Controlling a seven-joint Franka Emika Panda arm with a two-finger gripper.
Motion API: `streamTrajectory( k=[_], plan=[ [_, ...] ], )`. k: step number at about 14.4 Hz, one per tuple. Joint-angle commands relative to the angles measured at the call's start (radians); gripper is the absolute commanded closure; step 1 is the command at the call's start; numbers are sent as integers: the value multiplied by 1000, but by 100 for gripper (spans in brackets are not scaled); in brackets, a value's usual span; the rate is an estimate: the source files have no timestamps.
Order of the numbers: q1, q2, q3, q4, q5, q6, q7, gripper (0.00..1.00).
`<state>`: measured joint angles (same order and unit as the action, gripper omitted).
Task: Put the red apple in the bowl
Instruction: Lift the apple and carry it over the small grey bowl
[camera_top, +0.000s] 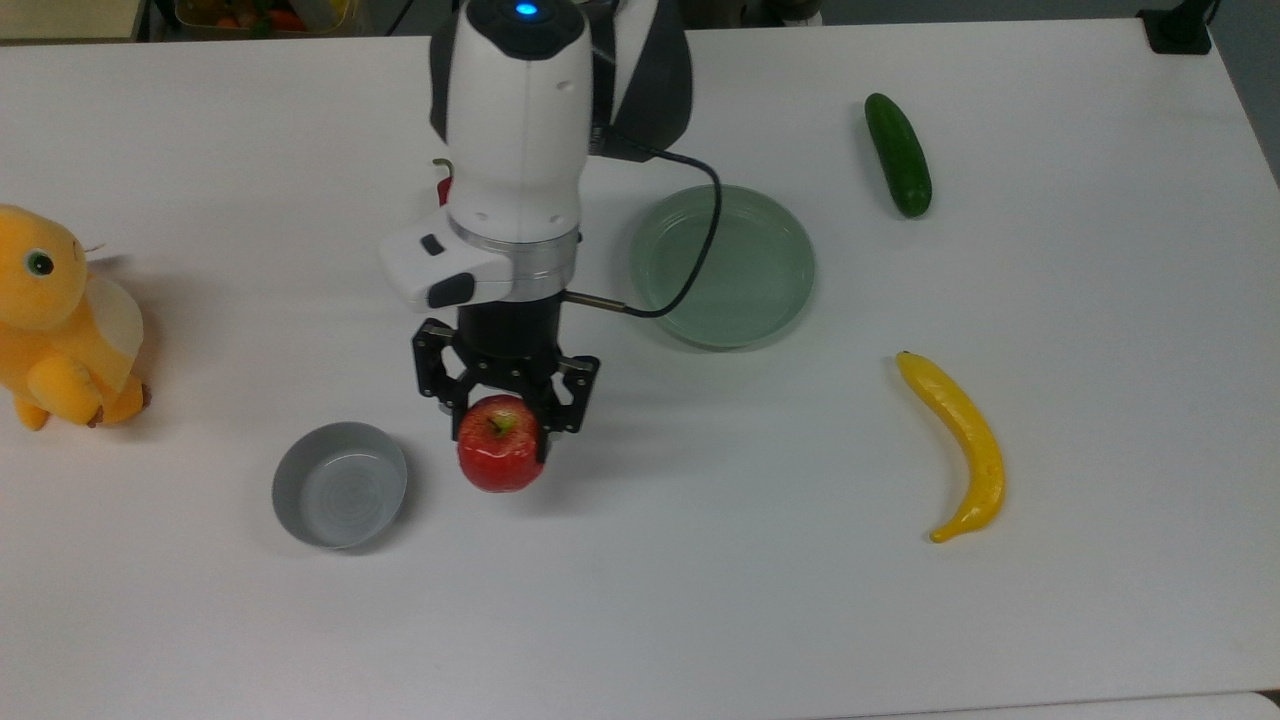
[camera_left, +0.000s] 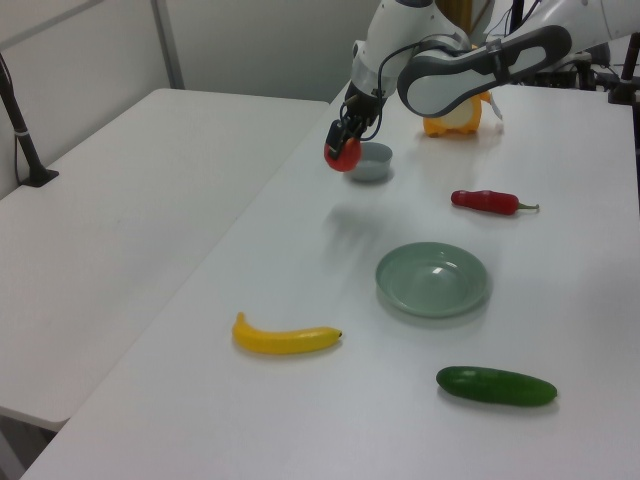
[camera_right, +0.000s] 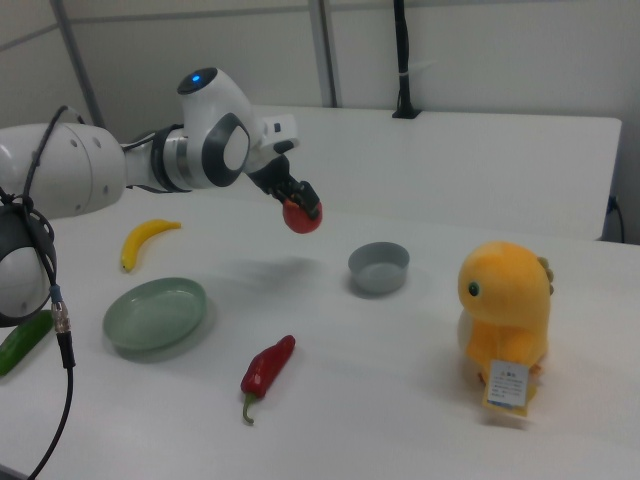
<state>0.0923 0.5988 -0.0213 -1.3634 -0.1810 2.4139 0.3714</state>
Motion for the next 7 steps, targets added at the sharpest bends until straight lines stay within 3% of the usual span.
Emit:
streamTrajectory(
  k=[1, 7],
  plan=[
    [-60, -25, 6, -43, -18, 5, 12, 86],
    [-135, -1, 0, -37, -18, 17, -12, 86]
  ],
)
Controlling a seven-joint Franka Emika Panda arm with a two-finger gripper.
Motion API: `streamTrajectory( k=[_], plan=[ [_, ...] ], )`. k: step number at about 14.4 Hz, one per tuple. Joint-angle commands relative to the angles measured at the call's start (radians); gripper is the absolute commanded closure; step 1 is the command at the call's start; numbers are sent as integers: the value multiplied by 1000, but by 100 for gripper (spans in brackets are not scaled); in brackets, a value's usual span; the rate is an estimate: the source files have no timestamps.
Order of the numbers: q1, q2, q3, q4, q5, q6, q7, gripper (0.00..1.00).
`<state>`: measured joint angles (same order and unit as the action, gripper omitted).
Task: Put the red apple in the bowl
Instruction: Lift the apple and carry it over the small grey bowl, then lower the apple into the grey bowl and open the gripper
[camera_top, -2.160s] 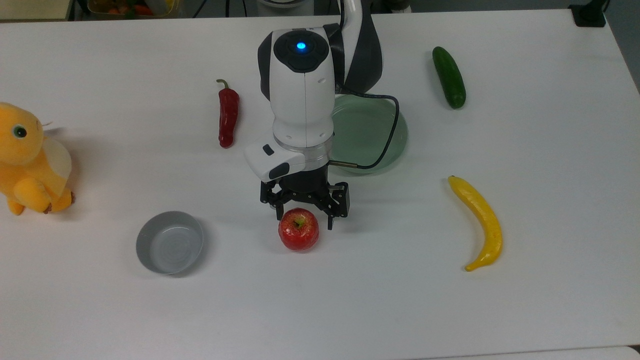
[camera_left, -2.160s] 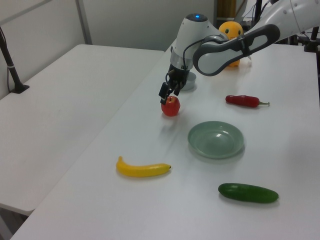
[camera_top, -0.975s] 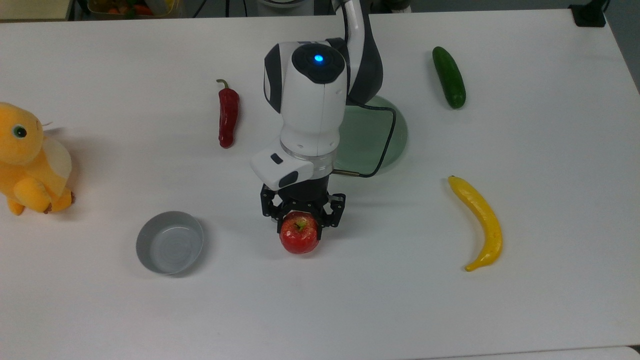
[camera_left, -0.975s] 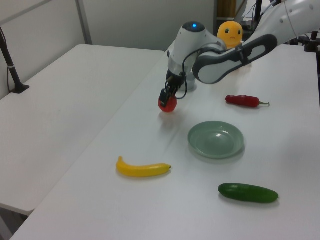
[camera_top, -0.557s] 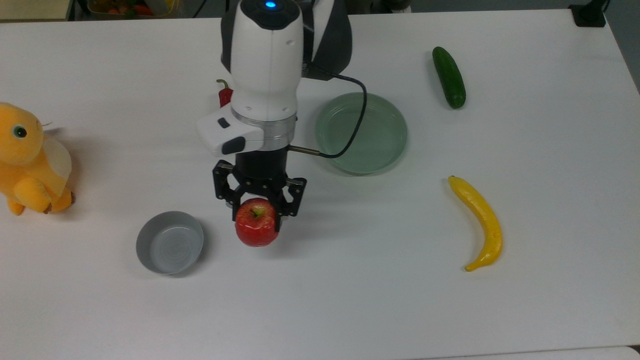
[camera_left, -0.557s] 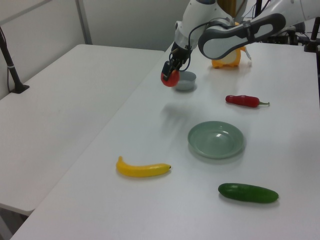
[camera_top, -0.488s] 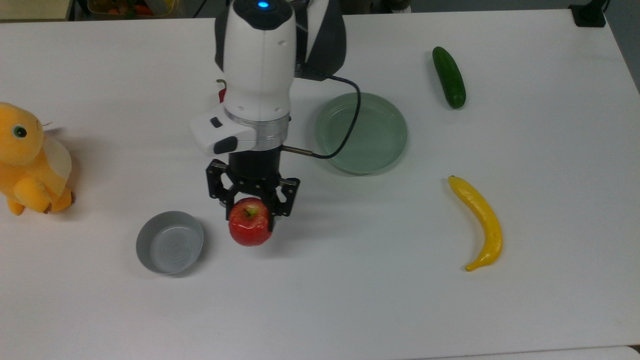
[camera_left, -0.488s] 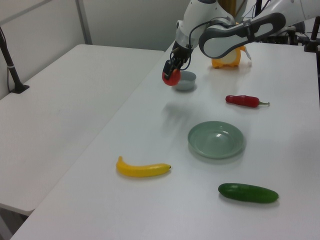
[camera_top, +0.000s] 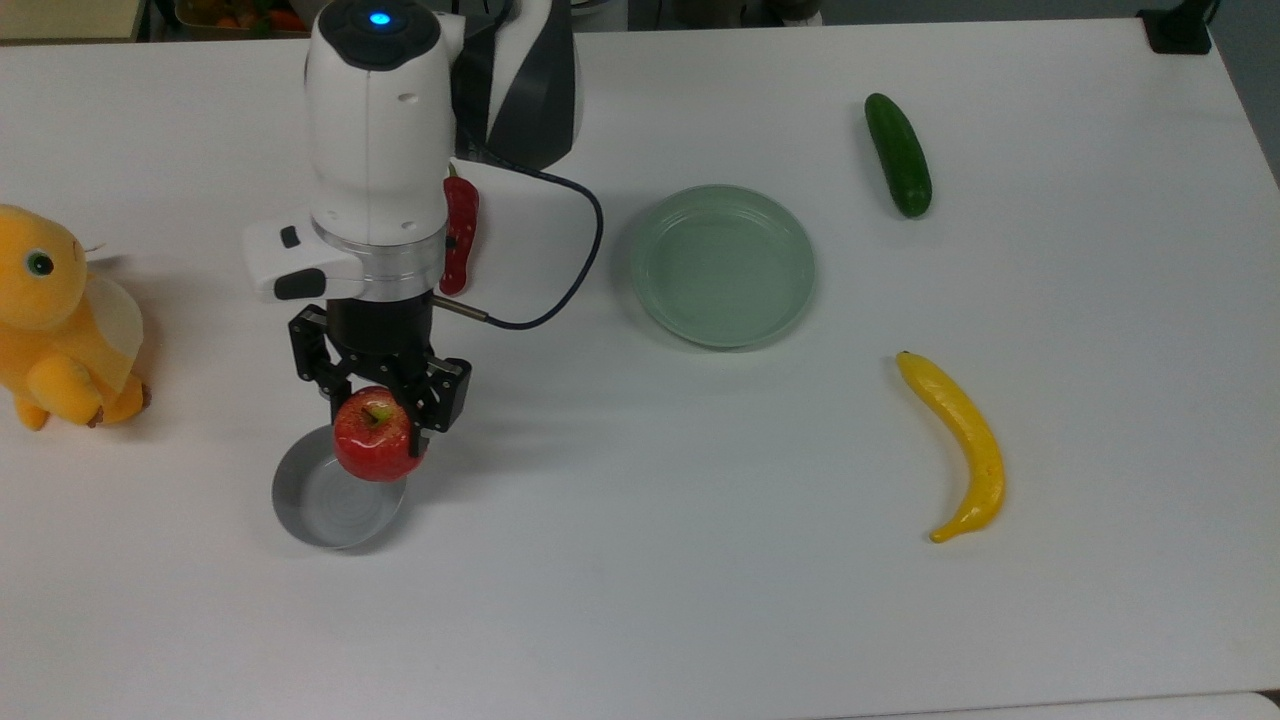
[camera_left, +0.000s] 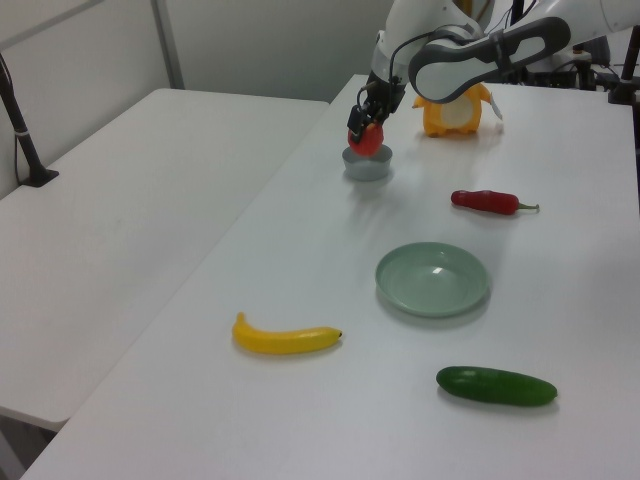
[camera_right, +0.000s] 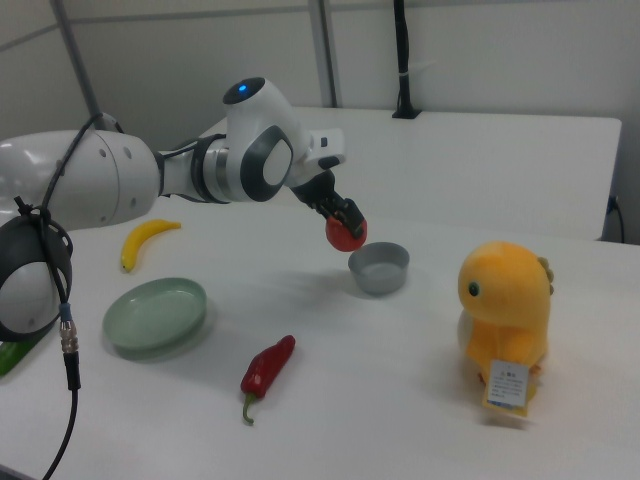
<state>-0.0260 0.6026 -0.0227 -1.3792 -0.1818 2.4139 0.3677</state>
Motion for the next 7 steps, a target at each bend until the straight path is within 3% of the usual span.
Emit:
streamTrajectory(
  k=[1, 5, 6, 7],
  plan=[
    [-21, -3, -2, -21, -18, 17, -9, 84],
    [-35, 54, -2, 18, -18, 19, -6, 84],
    [-35, 62, -2, 23, -18, 19, -6, 82],
    [-35, 63, -2, 23, -18, 19, -6, 74]
  ],
)
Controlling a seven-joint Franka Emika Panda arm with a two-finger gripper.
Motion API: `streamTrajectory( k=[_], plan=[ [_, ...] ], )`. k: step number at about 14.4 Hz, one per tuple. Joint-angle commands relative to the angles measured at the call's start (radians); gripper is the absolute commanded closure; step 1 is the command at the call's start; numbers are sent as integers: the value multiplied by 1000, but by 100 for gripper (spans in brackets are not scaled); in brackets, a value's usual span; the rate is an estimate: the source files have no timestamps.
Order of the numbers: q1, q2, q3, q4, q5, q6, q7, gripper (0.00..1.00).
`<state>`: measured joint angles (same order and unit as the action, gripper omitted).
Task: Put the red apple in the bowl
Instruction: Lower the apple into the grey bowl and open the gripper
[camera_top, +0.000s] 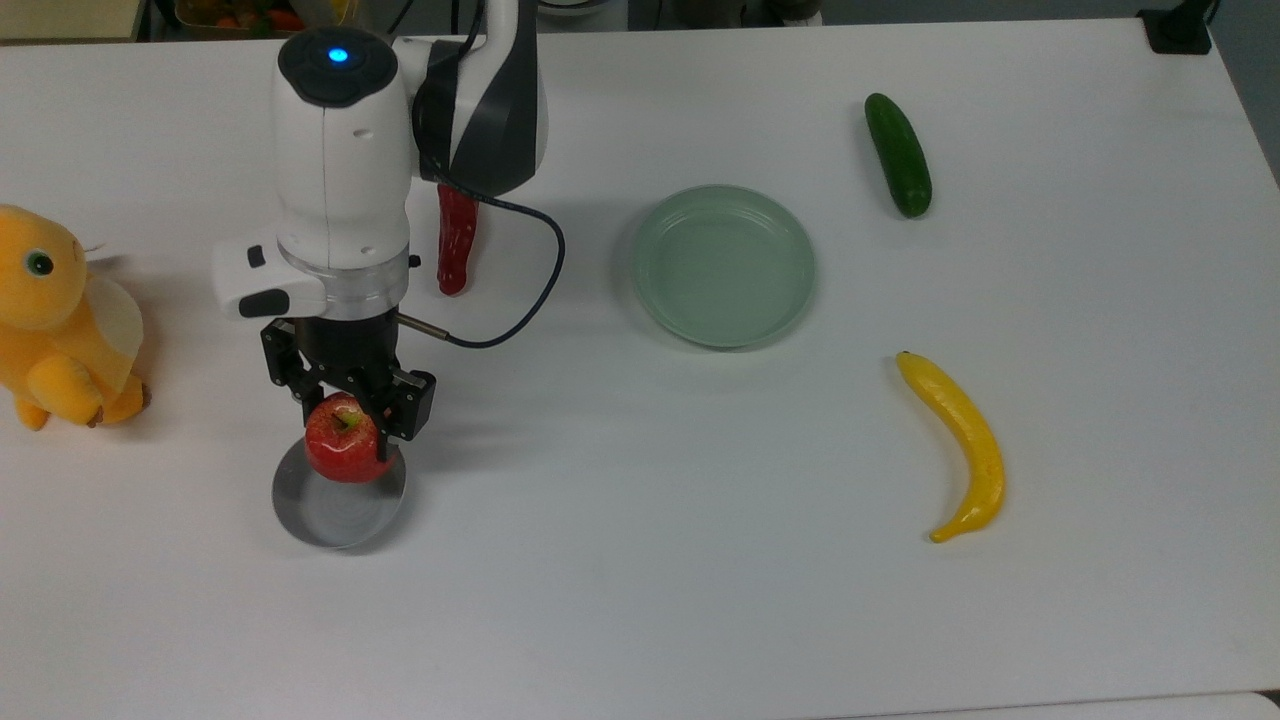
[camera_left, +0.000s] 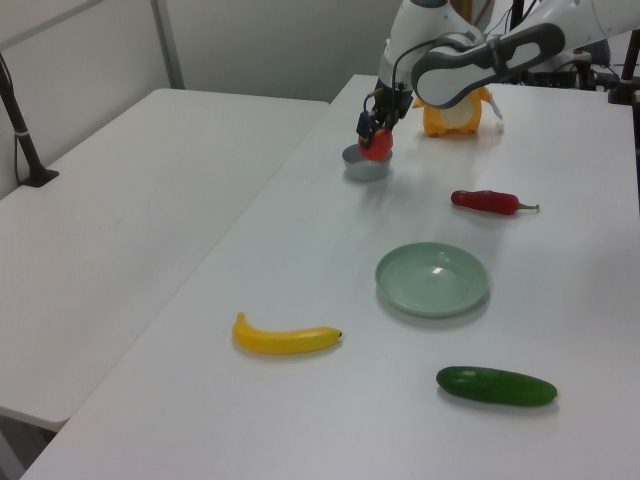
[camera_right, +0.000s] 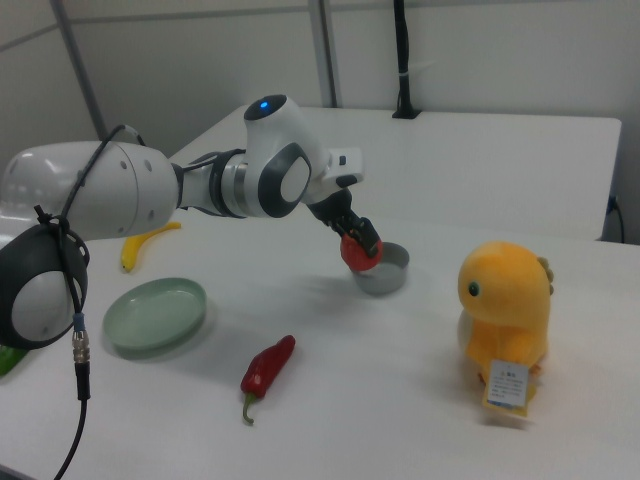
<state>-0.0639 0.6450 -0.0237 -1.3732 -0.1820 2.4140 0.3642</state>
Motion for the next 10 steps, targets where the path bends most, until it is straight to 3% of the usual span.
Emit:
streamTrajectory(
  k=[1, 2, 3, 10],
  plan=[
    [3, 21, -1, 19, -17, 19, -1, 61],
    [1, 21, -2, 19, -16, 19, 1, 27],
    [1, 19, -2, 19, -16, 19, 1, 0],
    [1, 13, -2, 20, -13, 17, 2, 0]
  ],
)
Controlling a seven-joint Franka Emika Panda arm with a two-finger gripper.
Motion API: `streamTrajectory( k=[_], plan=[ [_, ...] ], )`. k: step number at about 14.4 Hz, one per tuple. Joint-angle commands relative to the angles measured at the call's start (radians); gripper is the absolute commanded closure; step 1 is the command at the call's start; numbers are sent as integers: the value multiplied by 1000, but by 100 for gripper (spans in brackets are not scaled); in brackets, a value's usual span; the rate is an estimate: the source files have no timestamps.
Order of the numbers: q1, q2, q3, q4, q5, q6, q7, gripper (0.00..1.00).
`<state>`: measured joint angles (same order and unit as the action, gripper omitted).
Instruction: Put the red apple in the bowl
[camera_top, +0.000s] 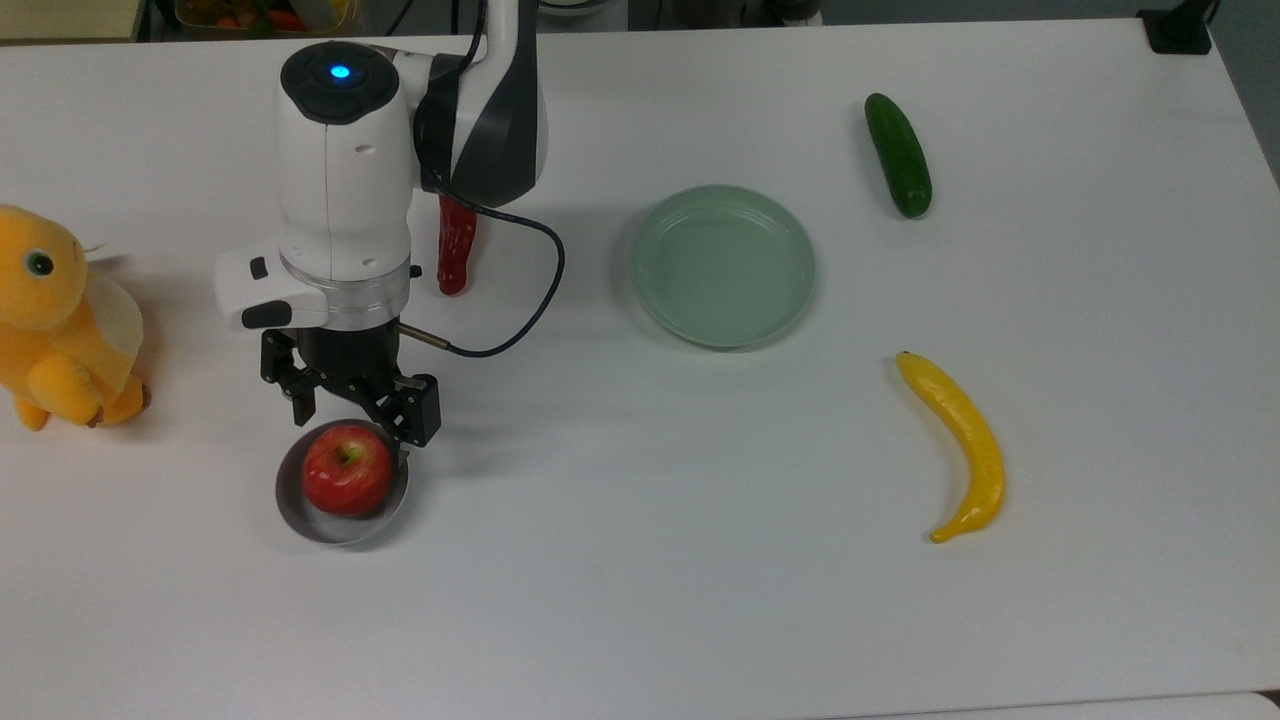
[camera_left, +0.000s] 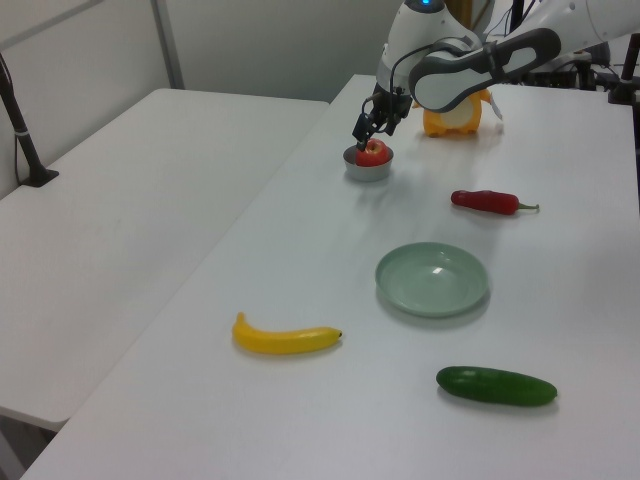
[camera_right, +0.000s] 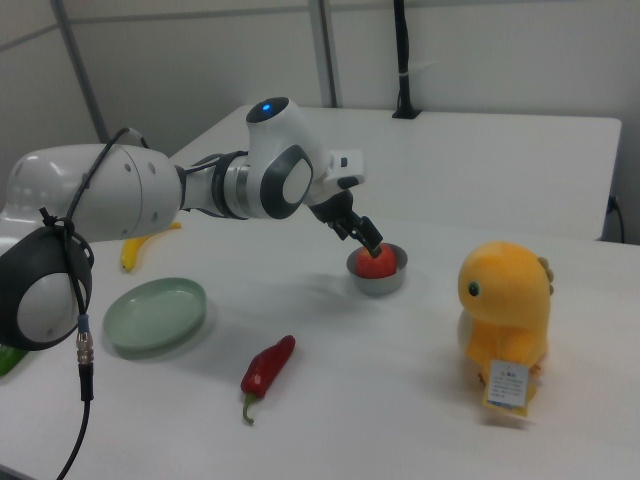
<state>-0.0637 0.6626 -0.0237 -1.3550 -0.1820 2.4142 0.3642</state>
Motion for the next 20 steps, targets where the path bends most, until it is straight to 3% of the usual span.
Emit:
streamTrajectory(
  k=[1, 4, 6, 8, 13, 17, 20],
  plan=[
    [1, -9, -2, 0, -10, 16, -1, 0],
    [-7, -90, 1, -27, -8, -44, -14, 0],
    [-5, -165, 5, -50, 12, -166, -117, 0],
    [-7, -248, 11, -87, 88, -314, -192, 0],
    [7, -429, 42, -240, 102, -506, -218, 0],
    [97, -615, 41, -421, 104, -576, -243, 0],
    [128, -704, 15, -467, 179, -578, -245, 0]
  ],
)
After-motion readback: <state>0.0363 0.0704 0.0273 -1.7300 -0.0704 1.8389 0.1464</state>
